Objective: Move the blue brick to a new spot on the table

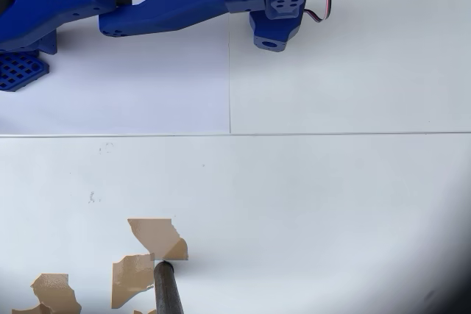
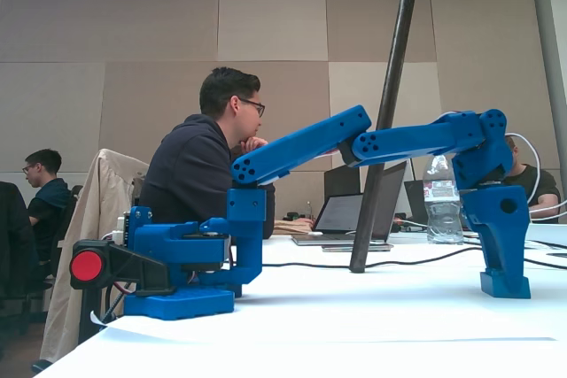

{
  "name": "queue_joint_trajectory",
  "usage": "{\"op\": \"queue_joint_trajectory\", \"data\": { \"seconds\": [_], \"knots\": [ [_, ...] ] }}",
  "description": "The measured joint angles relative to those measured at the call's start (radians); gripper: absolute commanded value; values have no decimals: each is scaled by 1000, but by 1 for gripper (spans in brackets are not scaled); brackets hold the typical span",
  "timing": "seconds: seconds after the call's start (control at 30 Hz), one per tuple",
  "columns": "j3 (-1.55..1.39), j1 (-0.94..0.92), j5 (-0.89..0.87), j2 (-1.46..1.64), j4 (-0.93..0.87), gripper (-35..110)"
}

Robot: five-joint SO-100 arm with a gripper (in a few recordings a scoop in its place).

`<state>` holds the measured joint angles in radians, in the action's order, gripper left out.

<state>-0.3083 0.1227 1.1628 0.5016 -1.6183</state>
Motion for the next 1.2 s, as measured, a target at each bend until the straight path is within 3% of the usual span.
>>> {"op": "queue_joint_trajectory", "data": {
  "seconds": [0.13,0.3,0.47,0.7,0.83,0.97,1.2],
  "knots": [
    [-25,-3,6,28,-12,35],
    [-276,-29,15,304,-12,29],
    [-742,-12,31,698,55,18],
    [-1629,51,57,1331,187,1],
    [-2072,37,87,1767,253,0],
    [-2370,34,124,2191,311,0],
    [-2701,3,196,2602,356,0]
  ]
}}
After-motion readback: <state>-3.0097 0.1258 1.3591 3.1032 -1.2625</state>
